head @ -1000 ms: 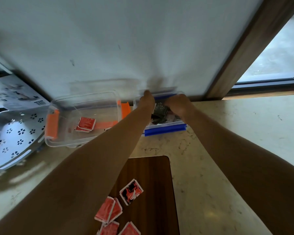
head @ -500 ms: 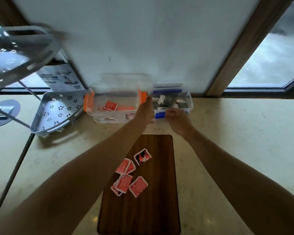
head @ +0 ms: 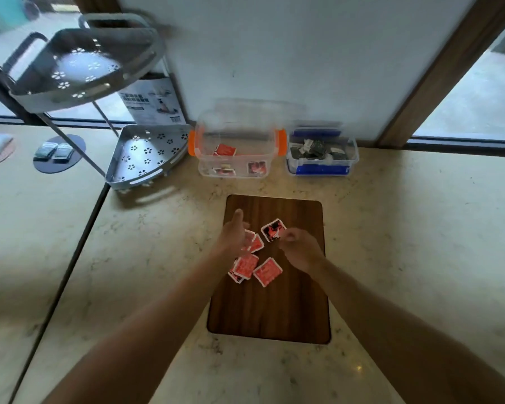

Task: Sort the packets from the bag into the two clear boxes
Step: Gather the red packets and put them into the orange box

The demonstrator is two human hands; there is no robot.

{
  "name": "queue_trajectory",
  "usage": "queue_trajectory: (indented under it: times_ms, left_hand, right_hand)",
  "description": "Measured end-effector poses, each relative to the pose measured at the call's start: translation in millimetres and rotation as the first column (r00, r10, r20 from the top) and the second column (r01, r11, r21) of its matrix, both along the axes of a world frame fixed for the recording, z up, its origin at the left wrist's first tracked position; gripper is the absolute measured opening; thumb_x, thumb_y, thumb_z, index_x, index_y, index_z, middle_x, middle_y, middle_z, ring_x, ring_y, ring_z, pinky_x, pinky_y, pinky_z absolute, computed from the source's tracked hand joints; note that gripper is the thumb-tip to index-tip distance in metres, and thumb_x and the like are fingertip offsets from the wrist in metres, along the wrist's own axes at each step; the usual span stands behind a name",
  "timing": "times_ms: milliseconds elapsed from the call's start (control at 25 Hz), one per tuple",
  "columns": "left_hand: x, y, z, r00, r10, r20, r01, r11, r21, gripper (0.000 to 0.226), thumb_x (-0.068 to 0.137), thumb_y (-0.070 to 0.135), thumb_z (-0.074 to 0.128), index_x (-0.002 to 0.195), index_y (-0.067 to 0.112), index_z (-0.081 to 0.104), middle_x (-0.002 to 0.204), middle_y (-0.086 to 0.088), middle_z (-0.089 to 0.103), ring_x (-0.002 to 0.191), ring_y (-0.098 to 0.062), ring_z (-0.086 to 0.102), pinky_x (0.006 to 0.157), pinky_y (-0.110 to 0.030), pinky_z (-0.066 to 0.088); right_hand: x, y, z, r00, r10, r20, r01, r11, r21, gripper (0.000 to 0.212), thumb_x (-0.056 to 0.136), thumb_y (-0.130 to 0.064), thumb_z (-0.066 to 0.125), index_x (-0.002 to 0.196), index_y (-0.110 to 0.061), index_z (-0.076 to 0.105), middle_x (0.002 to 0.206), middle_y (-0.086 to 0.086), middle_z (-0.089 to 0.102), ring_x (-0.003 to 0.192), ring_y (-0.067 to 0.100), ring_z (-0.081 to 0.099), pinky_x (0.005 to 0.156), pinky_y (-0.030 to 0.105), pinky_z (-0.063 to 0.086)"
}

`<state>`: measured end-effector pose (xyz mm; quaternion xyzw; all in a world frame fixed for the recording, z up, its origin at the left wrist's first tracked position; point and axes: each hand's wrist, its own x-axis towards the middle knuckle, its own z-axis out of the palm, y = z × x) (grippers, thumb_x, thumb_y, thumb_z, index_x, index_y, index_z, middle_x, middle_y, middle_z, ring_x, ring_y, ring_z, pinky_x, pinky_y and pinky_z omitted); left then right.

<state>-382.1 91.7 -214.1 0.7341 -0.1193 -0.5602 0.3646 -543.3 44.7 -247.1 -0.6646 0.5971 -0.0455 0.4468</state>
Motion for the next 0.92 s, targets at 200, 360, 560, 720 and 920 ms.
queue_trajectory:
  times_ms: [200,360,560,720,920]
  left_hand:
    - [13.9,26.3,-22.0,0.999,0.029,-0.042,-0.028,0.999,0.029,0.066,0.102,0.057,0.025,0.127,0.005,0.058,0.123,-0.017,0.065,0.111,-0.033,0.064,0.090,-0.045,0.056]
    - [17.7,28.7,-32.7,0.991,0.069,-0.116,-0.061,0.996,0.069,0.063,0.103,0.057,0.026,0.118,0.006,0.061,0.114,-0.017,0.069,0.104,-0.034,0.068,0.095,-0.050,0.055]
    - [25.4,33.5,-44.3,0.982,0.121,-0.148,-0.104,0.988,0.118,0.060,0.103,0.056,0.027,0.104,0.009,0.063,0.105,-0.018,0.072,0.099,-0.034,0.071,0.095,-0.050,0.056]
    - [27.2,37.4,-49.0,0.983,0.123,-0.134,-0.109,0.988,0.108,0.060,0.103,0.054,0.029,0.106,0.007,0.065,0.103,-0.018,0.074,0.094,-0.033,0.073,0.087,-0.046,0.060]
    - [12.5,48.2,-39.1,0.980,0.112,-0.164,-0.097,0.991,0.094,0.044,0.104,0.042,0.041,0.110,0.005,0.064,0.105,-0.019,0.072,0.100,-0.035,0.072,0.079,-0.043,0.062]
  right_hand:
    - [13.0,-5.8,-10.1,0.989,-0.069,-0.133,0.049,0.988,-0.148,0.023,0.096,-0.022,0.057,0.114,-0.011,0.069,0.112,0.007,0.071,0.094,0.019,0.066,0.074,0.027,0.050]
    - [25.6,-19.1,-24.0,0.976,-0.092,-0.196,0.058,0.984,-0.169,0.040,0.092,-0.030,0.066,0.126,-0.010,0.057,0.130,0.012,0.056,0.112,0.029,0.061,0.091,0.038,0.051]
    - [37.3,-14.7,-41.0,0.953,-0.120,-0.278,0.066,0.978,-0.196,0.050,0.090,-0.034,0.069,0.130,-0.010,0.052,0.139,0.015,0.041,0.112,0.032,0.062,0.089,0.038,0.053]
    - [28.4,-13.2,-44.1,0.979,-0.157,-0.131,0.136,0.978,-0.157,0.035,0.089,-0.023,0.071,0.119,-0.012,0.058,0.123,0.009,0.060,0.101,0.024,0.064,0.080,0.032,0.053]
    - [11.7,14.0,-17.0,0.967,-0.228,0.117,0.222,0.973,0.066,0.022,0.092,-0.025,0.066,0.112,-0.015,0.064,0.099,0.002,0.072,0.070,0.012,0.068,0.058,0.021,0.051]
